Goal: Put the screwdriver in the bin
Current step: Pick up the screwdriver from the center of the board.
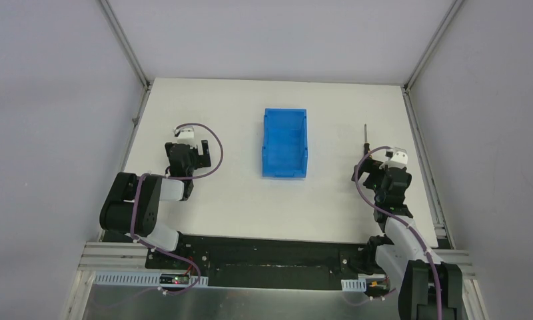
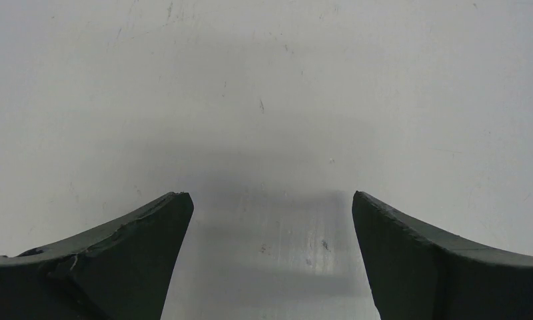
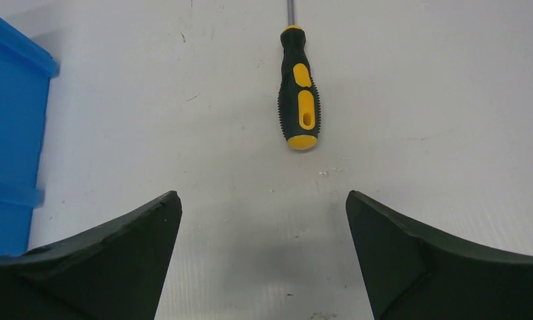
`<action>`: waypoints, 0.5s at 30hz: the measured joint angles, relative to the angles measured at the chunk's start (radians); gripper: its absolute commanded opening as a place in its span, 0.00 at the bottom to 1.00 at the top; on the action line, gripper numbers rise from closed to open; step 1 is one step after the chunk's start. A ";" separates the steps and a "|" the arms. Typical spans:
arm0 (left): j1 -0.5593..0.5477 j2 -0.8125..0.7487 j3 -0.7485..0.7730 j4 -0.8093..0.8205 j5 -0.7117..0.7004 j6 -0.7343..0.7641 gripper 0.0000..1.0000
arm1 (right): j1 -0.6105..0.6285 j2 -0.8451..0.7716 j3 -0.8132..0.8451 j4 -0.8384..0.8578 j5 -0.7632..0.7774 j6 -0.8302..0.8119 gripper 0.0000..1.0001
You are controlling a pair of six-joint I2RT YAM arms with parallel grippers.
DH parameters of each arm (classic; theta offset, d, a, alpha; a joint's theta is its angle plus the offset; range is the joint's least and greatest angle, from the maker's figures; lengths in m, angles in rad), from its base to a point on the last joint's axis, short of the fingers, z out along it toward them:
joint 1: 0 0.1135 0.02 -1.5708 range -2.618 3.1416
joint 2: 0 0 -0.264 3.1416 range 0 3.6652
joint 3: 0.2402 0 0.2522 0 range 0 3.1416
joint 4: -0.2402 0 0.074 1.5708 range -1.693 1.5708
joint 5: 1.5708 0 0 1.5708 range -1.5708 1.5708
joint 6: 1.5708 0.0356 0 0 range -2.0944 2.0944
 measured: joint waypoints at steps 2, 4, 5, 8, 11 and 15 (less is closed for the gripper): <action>0.000 0.000 0.000 0.000 0.000 0.000 0.99 | 0.000 -0.003 0.000 0.000 0.000 0.000 0.98; 0.000 0.000 0.000 0.000 0.000 0.000 0.99 | 0.000 -0.005 0.000 0.000 0.000 0.000 0.98; 0.000 0.000 0.000 0.000 0.000 0.000 0.99 | 0.000 -0.005 0.000 0.000 0.000 0.000 0.98; 0.000 0.000 0.000 0.000 0.000 0.000 0.99 | 0.000 -0.005 0.000 0.000 0.000 0.000 0.98; 0.000 0.000 0.000 0.000 0.000 0.000 0.99 | 0.000 -0.005 0.000 0.000 0.000 0.001 0.98; 0.000 0.000 0.000 0.000 0.000 0.000 0.99 | 0.000 -0.005 0.000 0.001 0.000 0.001 0.98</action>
